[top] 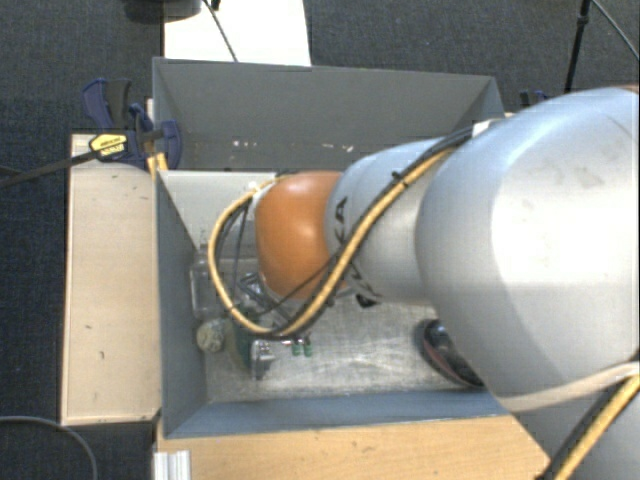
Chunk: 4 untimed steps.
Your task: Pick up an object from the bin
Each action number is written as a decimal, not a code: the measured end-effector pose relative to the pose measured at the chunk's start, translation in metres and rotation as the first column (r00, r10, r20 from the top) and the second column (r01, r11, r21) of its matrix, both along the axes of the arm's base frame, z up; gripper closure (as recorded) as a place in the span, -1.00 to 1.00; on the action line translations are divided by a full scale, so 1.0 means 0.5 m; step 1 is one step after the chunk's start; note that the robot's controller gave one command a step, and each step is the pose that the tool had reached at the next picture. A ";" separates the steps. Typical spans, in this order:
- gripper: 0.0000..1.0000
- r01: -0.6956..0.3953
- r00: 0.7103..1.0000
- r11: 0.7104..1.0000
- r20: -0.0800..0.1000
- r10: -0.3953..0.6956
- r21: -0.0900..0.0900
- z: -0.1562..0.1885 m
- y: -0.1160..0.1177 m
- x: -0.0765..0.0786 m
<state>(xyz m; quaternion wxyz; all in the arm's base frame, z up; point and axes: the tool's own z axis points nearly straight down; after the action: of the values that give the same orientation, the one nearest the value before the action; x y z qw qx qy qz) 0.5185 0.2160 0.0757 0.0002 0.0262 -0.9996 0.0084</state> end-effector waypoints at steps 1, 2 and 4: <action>1.00 -0.001 1.000 1.000 0.000 0.001 -0.001 -0.001 0.002 -0.001; 1.00 -0.373 0.928 0.928 0.007 0.373 0.013 0.242 -0.254 -0.011; -1.00 -0.382 0.924 0.924 0.006 0.382 0.019 -0.014 -0.077 -0.036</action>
Offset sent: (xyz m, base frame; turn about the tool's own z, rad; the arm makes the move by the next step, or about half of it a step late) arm 0.0000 0.0000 0.0000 0.0000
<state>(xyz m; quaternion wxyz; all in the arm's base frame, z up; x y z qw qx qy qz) 0.5004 0.1776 0.0688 -0.0026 0.2205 -0.9754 -0.0014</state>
